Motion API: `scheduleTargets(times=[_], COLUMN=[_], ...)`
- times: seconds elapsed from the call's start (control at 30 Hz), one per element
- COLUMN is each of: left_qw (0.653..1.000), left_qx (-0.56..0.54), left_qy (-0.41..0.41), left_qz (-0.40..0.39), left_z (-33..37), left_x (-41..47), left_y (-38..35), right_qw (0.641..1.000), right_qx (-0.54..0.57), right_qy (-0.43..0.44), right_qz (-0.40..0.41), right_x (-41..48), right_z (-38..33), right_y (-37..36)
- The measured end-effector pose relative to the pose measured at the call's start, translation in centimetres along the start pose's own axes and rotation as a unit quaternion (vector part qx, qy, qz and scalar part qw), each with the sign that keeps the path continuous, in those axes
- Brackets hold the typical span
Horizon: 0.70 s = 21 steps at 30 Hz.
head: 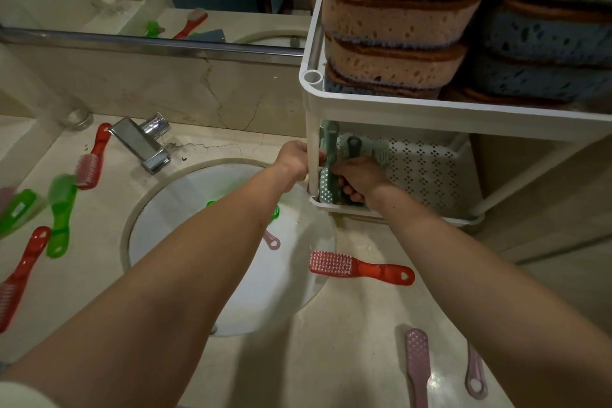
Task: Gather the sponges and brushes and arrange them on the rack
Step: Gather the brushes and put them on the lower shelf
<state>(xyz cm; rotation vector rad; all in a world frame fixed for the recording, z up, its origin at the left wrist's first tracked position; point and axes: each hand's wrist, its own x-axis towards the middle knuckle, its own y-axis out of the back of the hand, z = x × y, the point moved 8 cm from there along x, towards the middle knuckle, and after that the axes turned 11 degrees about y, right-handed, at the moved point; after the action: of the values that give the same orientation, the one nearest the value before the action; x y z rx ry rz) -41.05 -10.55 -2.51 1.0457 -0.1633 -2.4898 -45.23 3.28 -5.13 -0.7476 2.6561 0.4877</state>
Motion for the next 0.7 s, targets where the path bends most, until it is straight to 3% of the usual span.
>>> scheduleTargets(times=[0.43,0.7], left_qw=[0.998,0.996], left_qx=[-0.057,-0.068], left_qy=[-0.005,0.037], left_qz=[0.004,-0.034], left_z=[-1.5,-1.9], left_x=[-0.5,-1.1], left_y=[0.5,-0.6], right_qw=[0.998,0.972], right_qx=[-0.053,-0.159], right_qy=[-0.002,0.071], right_qz=[0.038,0.159], right_x=[1.1,0.3], right_z=[-0.9,0.0], right_y=[-0.2,3.5])
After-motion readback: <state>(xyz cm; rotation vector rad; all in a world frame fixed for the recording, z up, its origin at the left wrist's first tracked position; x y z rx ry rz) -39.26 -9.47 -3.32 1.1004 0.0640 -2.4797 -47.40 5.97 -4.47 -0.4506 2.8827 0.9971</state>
